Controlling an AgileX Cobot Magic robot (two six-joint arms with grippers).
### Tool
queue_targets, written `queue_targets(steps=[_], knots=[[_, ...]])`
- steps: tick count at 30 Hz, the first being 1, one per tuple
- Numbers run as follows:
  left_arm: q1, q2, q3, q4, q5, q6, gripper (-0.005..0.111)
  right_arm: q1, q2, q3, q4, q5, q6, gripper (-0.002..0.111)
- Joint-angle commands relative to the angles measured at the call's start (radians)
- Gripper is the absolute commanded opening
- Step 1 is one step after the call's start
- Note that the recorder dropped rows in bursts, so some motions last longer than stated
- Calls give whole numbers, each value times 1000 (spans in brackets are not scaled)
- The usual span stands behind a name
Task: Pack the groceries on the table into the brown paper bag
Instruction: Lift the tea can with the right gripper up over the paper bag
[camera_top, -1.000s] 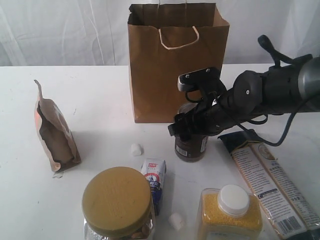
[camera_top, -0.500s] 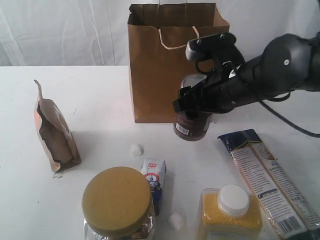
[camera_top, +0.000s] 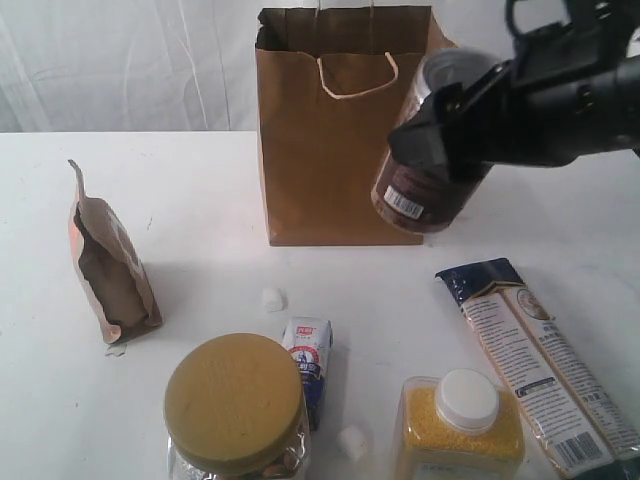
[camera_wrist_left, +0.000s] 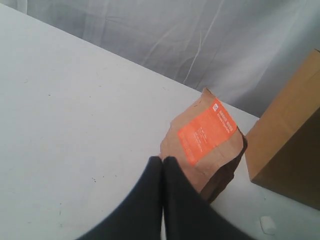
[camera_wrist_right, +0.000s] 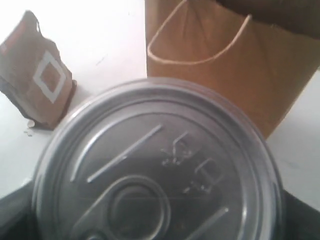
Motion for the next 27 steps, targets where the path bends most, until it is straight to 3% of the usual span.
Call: queue_targets(steps=[1, 12, 20, 27], knots=[[-5, -3, -8, -19, -9, 2, 0, 0, -122, -2, -41, -37, -1, 0], [-5, -3, -8, -19, -4, 2, 0, 0, -137, -110, -135, -83, 35, 0], [-5, -3, -8, -34, -5, 2, 0, -32, 8, -259, -569, -77, 273, 0], [-5, -3, -8, -36, 2, 2, 0, -123, 128, -365, -612, -160, 312, 0]])
